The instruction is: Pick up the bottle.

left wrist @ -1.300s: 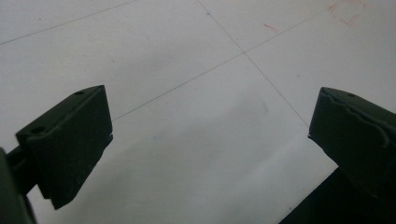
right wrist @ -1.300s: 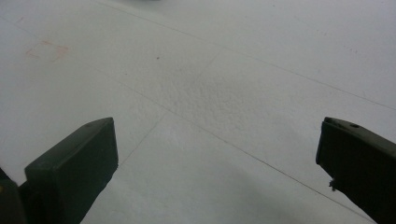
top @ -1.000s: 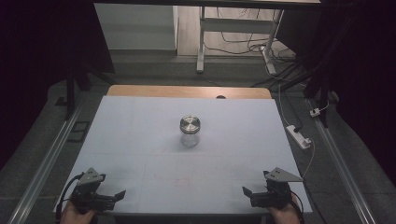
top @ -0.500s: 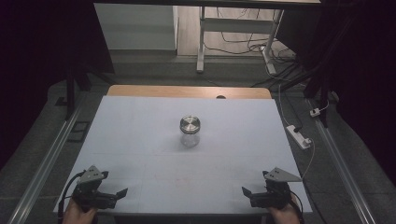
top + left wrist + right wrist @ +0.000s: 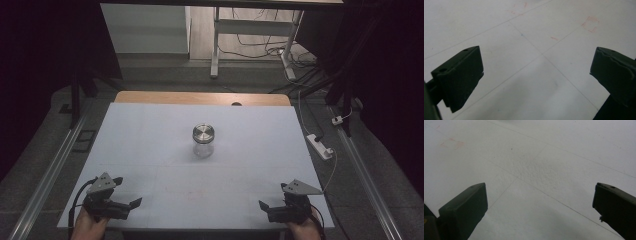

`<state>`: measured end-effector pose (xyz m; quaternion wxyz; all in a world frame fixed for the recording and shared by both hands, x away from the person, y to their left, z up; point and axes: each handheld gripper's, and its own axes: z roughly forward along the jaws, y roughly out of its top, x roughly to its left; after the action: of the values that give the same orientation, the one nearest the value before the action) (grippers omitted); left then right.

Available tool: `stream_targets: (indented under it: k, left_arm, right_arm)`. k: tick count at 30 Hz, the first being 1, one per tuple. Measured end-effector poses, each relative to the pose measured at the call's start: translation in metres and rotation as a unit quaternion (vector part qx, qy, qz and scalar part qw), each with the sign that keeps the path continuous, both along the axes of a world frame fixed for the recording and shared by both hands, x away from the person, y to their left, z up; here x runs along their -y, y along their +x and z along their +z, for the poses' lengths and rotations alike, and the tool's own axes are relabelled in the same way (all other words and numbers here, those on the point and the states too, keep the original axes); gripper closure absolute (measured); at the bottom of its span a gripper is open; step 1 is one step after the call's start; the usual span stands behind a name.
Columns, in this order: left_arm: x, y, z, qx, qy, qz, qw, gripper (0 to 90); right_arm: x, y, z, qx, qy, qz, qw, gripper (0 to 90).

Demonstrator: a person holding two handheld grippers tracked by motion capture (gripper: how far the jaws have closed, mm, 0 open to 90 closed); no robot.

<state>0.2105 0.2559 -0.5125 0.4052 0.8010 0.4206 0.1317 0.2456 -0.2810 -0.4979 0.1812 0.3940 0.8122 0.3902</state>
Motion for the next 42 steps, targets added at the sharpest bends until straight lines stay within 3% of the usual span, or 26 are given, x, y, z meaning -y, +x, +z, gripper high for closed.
stream_targets:
  k: [5, 12, 21, 26, 37, 42]
  left_arm:
    - [0.004, 0.009, -0.001, 0.0, -0.006, -0.026, 0.9996, 0.0]
    - [0.007, 0.019, -0.003, 0.002, -0.008, -0.042, 0.9991, 0.0]
    - [0.02, 0.036, -0.002, 0.027, -0.011, -0.054, 0.9981, 0.0]
    - [0.03, 0.048, -0.001, 0.024, -0.006, -0.065, 0.9976, 0.0]
    - [0.053, 0.081, 0.002, 0.012, -0.022, -0.078, 0.9966, 0.0]
    - [0.067, 0.096, 0.003, 0.011, -0.007, -0.089, 0.9959, 0.0]
  right_arm:
    - [0.0, 0.0, 0.0, -0.001, -0.001, 0.001, 1.0, 0.0]
    - [-0.001, 0.0, 0.0, 0.001, -0.004, 0.002, 1.0, 0.0]
    - [-0.001, 0.0, 0.0, 0.0, -0.005, 0.0, 1.0, 0.0]
    - [0.001, 0.001, 0.0, -0.002, 0.004, -0.005, 1.0, 0.0]
    - [0.001, 0.001, 0.0, -0.006, 0.005, -0.007, 0.9999, 0.0]
    - [0.001, 0.002, 0.0, -0.007, 0.002, -0.005, 1.0, 0.0]
